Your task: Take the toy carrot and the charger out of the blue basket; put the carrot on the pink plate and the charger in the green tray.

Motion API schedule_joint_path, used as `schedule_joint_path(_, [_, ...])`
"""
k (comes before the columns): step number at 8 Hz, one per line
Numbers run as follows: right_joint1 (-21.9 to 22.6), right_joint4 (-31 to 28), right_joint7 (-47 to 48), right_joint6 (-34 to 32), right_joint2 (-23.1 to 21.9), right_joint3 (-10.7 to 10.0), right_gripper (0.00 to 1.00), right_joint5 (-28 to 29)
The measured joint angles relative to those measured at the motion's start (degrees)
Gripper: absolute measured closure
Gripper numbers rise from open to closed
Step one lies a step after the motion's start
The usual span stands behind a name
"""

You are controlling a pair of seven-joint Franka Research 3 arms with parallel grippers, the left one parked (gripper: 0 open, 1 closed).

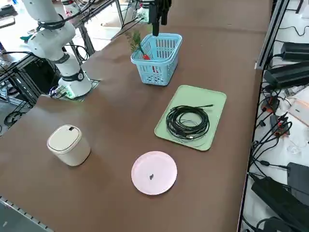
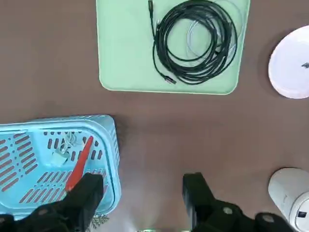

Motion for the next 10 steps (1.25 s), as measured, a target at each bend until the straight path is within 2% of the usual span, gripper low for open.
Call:
schedule_joint_path(2, [3.7,-3.1,1.7,1.0,-0.5,0.5,0.0,0.4])
schedule_joint_path(3, [7.2,-6.6,5.8,4.0,-1.6,0.8,0.0,0.4])
schedule_joint_path(6, [17.8,-23.0,18.2,17.2,-6.2,1.2,0.0,0.0])
schedule_joint_path(8, [20.7,-32.1,23.2,24.3,-7.8,1.2,0.0,-0.3])
schedule_joint_path(10, [21.5,-38.7,25.0,31.2,-7.9,1.2,0.0,-0.4])
